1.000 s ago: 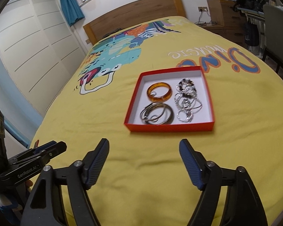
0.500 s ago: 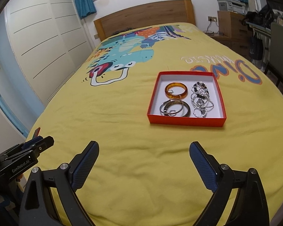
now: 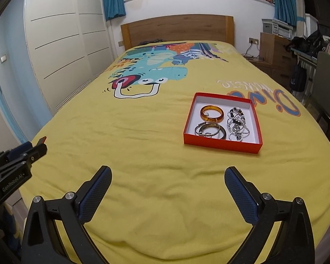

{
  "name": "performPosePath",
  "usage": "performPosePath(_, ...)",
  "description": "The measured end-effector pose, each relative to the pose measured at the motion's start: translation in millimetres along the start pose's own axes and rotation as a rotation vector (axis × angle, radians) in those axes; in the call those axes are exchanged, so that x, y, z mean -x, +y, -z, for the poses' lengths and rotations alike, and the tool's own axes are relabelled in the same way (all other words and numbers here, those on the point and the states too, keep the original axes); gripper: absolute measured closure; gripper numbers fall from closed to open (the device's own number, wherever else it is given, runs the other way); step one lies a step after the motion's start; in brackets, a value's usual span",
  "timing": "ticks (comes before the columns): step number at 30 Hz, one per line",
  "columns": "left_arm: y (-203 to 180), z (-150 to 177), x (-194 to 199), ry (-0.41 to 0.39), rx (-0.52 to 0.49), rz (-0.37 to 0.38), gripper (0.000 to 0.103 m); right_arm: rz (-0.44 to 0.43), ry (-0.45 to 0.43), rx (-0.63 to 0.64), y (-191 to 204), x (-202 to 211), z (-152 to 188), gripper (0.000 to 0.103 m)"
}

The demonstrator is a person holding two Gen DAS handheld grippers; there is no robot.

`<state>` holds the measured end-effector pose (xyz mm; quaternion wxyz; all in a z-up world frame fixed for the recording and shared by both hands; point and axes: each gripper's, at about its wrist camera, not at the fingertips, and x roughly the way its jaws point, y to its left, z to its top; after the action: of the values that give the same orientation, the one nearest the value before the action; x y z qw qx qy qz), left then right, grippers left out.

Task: Organize jewelry

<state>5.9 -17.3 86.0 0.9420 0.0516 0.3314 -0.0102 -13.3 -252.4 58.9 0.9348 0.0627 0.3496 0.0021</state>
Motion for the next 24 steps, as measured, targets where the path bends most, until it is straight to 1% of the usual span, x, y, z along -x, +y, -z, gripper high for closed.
performPosePath(8, -0.7, 2.3, 8.8, -0.02, 0.0, -0.026, 0.058, 0.018, -0.027, -0.018, -2.1, 7.3, 8.6, 0.001)
performPosePath(9, -0.9, 2.0, 9.3, -0.023, 0.0, -0.025, 0.057, 0.021, -0.03, -0.017, -2.2, 7.5, 8.6, 0.001)
performPosePath(10, -1.1, 1.3, 9.9, -0.026, 0.003, -0.027, 0.052, 0.023, -0.034, -0.015, -1.9, 7.8, 8.7, 0.001)
performPosePath(12, -2.3, 1.6, 11.3, -0.037, 0.006, -0.031, 0.05, 0.027, -0.04, -0.01, -2.0, 7.9, 8.6, 0.001)
performPosePath(17, -5.2, 1.5, 11.9, -0.046, -0.001, -0.029, 0.05, 0.038, -0.046, -0.002, -2.8, 6.6, 9.5, 0.001)
performPosePath(24, -4.3, 3.7, 4.4, -0.028, 0.0, -0.012, 0.05, 0.059, -0.039, -0.003, -4.5, -0.6, 11.5, 0.001)
